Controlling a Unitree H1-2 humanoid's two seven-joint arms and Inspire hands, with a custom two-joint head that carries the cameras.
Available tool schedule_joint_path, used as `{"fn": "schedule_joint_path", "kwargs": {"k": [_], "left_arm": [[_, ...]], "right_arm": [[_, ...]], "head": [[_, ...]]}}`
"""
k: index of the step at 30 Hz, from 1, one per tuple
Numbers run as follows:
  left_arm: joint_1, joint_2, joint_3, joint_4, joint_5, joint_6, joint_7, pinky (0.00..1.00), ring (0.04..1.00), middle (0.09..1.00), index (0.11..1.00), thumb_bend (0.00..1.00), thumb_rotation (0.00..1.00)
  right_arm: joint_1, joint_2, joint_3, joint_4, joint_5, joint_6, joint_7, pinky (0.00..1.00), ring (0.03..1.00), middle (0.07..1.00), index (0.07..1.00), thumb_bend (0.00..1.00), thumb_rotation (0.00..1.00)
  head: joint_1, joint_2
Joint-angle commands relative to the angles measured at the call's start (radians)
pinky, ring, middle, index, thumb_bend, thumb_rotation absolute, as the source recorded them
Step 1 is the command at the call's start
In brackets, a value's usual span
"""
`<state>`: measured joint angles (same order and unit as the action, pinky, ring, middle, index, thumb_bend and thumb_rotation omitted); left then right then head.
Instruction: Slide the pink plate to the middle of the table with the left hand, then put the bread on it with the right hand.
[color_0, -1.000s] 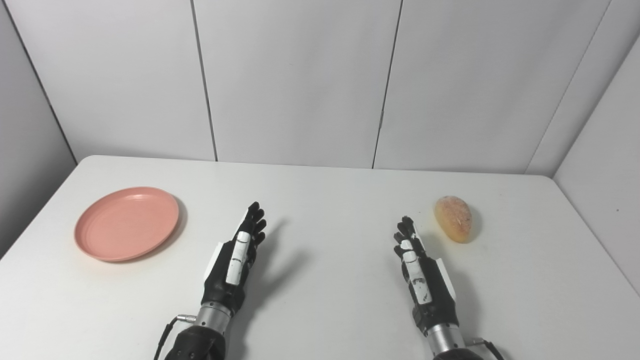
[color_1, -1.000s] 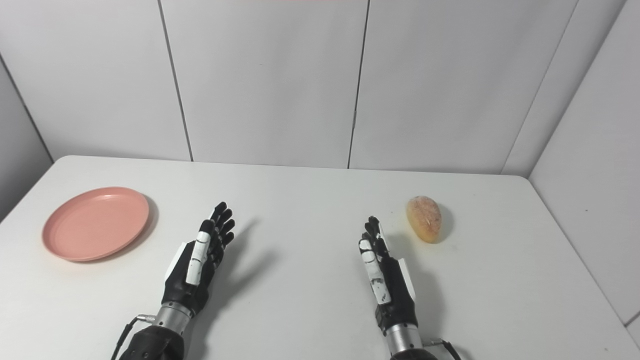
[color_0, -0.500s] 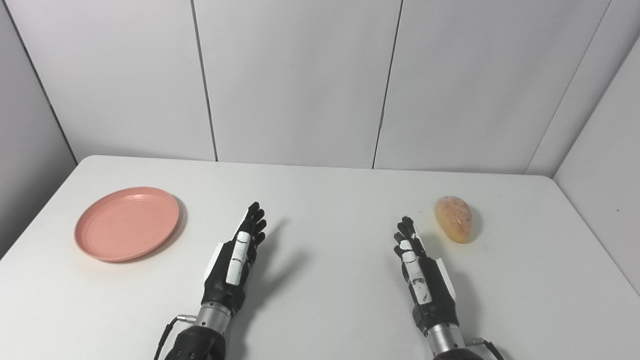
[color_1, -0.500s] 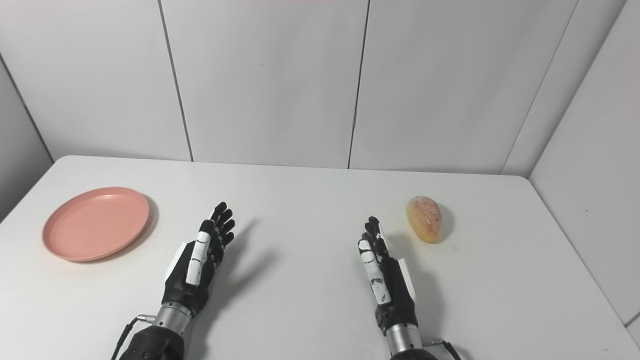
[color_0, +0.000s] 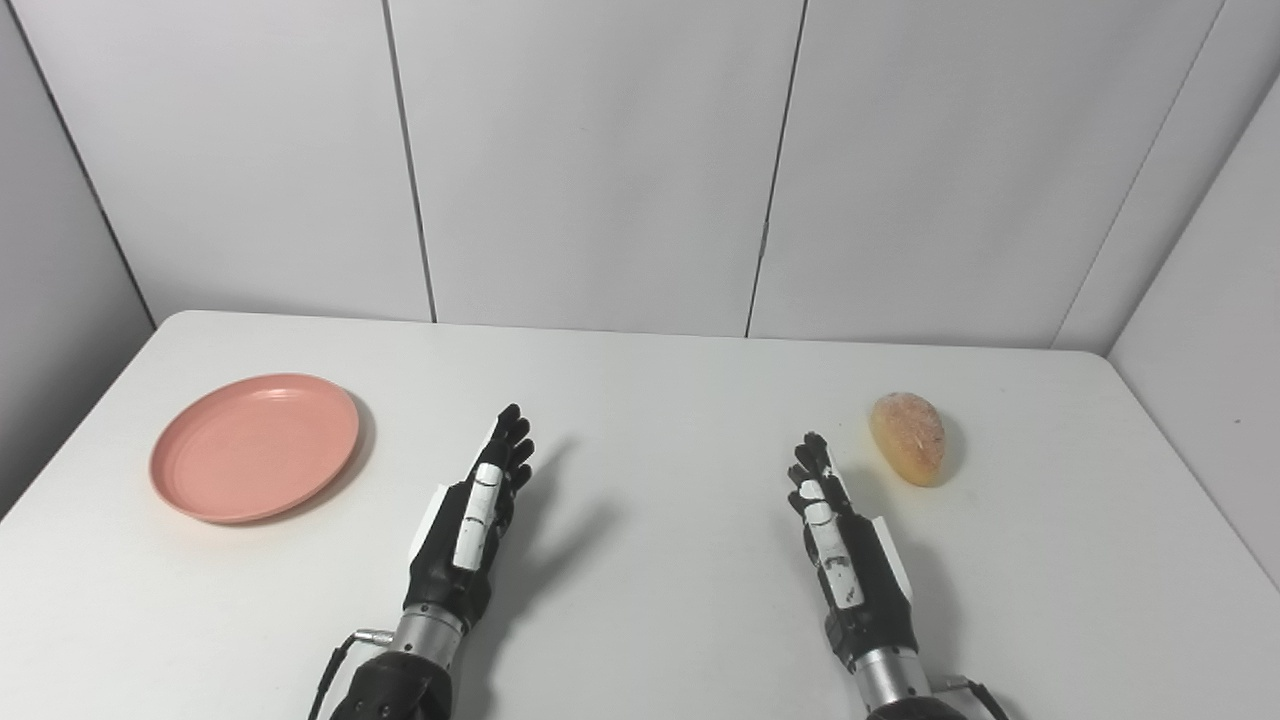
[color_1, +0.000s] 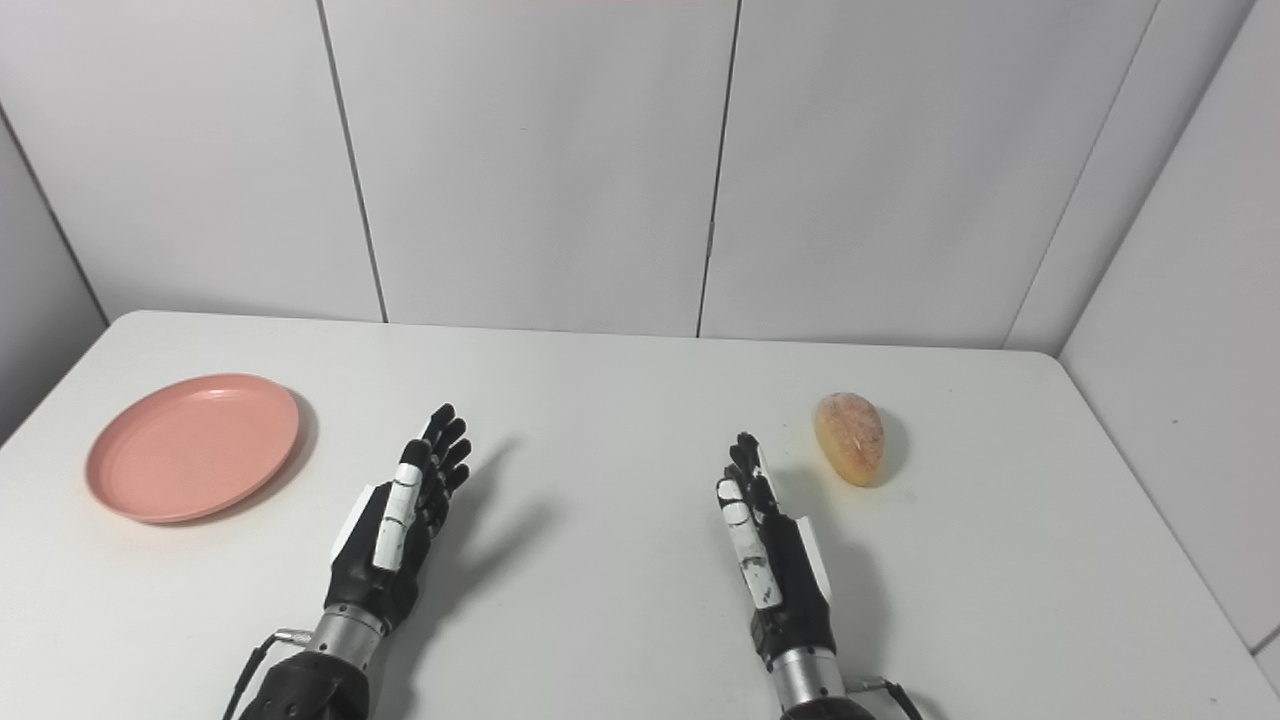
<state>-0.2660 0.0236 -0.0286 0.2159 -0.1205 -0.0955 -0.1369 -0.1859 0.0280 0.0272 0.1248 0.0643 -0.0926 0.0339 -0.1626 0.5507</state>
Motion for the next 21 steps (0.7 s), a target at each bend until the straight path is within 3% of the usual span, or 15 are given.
{"fn": "schedule_joint_path", "kwargs": {"k": [1, 21], "left_arm": [[0.024, -0.002, -0.002, 0.015, 0.018, -0.013, 0.009, 1.0, 1.0, 1.0, 1.0, 0.72, 1.0], [0.023, -0.004, 0.002, 0.018, 0.035, -0.013, 0.016, 1.0, 1.0, 1.0, 1.0, 0.73, 1.0]], "right_arm": [[-0.031, 0.002, -0.004, -0.025, 0.001, -0.033, 0.003, 1.0, 1.0, 1.0, 1.0, 0.6, 0.89], [-0.035, 0.001, -0.005, -0.024, -0.001, -0.027, 0.001, 1.0, 1.0, 1.0, 1.0, 0.61, 0.88]], "head": [[0.001, 0.001], [-0.002, 0.002]]}}
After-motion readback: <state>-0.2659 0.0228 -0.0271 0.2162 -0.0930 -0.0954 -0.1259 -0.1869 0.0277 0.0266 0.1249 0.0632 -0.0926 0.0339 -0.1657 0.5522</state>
